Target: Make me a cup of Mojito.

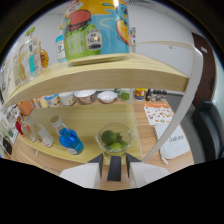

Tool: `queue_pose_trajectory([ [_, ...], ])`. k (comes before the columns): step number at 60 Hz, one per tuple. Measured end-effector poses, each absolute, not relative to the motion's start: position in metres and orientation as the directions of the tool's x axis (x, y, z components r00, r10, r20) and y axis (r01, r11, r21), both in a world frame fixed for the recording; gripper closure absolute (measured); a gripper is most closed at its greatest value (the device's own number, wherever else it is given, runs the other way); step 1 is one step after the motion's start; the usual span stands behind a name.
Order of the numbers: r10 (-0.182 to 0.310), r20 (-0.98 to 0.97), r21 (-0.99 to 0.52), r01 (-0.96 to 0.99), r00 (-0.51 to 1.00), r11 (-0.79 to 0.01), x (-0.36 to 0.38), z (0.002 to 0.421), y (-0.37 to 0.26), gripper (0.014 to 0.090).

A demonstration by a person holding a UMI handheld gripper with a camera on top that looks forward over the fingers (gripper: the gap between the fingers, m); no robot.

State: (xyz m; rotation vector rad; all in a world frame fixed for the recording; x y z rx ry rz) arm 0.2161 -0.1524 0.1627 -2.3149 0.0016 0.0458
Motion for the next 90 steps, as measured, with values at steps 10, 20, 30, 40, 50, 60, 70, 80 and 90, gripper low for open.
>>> queue_pose_trajectory([
  [10,0.008,-0.029,-0.736,-0.016,1.000,-0.677,0.219,0.163,-0.150,0.0863],
  [20,0.010,-0.024,-0.744,-0.011,1.000,-0.668,0.220,0.165,-0.147,0.0877],
  [30,-0.001,-0.032,-0.763,-0.025,0.999,-0.645,0.220,0.177,-0.158,0.0887],
  [40,-0.032,-0.038,-0.803,-0.049,0.999,-0.594,0.215,0.205,-0.189,0.0885],
  [50,-0.036,-0.040,-0.815,-0.053,0.999,-0.578,0.184,0.203,-0.226,0.0886],
  [60,-0.013,-0.037,-0.811,-0.037,0.999,-0.584,0.139,0.178,-0.248,0.0886],
  [70,-0.024,0.040,-0.807,0.018,0.999,-0.590,0.123,0.161,-0.248,0.0887],
  [80,0.022,0.316,-0.804,0.280,0.948,-0.525,0.128,0.166,-0.240,0.0886],
  [90,0.077,0.667,-0.659,0.636,0.741,-0.402,0.136,0.181,-0.228,0.0887],
])
